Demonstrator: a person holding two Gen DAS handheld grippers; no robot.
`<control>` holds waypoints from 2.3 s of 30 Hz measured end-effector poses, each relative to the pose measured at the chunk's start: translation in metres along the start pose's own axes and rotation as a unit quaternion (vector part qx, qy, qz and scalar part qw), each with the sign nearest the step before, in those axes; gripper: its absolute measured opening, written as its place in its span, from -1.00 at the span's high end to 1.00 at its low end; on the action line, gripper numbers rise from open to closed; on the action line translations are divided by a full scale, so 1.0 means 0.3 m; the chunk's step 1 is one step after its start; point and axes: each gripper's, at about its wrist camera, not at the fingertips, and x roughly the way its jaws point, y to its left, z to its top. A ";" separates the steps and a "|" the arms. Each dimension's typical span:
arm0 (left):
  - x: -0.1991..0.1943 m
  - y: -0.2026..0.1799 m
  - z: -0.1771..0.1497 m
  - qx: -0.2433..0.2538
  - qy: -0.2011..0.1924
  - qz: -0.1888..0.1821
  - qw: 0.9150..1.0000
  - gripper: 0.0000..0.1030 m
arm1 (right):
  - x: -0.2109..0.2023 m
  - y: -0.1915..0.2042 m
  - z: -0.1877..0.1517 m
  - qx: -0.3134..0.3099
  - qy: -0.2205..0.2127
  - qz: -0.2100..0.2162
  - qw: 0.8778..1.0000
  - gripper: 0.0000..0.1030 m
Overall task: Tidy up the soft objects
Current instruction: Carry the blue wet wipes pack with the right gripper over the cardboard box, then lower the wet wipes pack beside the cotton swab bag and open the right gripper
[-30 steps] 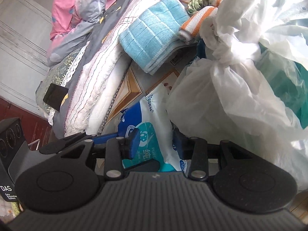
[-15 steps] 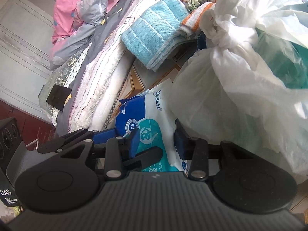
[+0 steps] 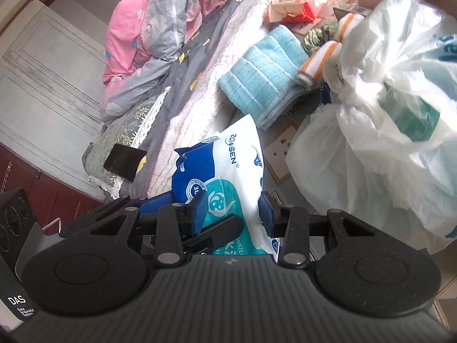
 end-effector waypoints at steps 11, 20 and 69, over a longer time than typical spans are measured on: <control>-0.045 -0.248 0.269 0.086 -0.085 -0.044 0.992 -0.46 | -0.343 -0.015 0.150 -0.007 -0.134 -0.010 0.991 0.25; 0.143 -0.560 0.451 0.112 -0.068 -0.140 0.981 -0.46 | -0.635 -0.262 0.267 0.019 -0.200 -0.082 0.976 0.25; 0.307 -0.534 0.303 0.113 0.014 -0.170 0.979 -0.71 | -0.429 -0.956 0.395 0.160 -0.056 -0.103 0.980 0.08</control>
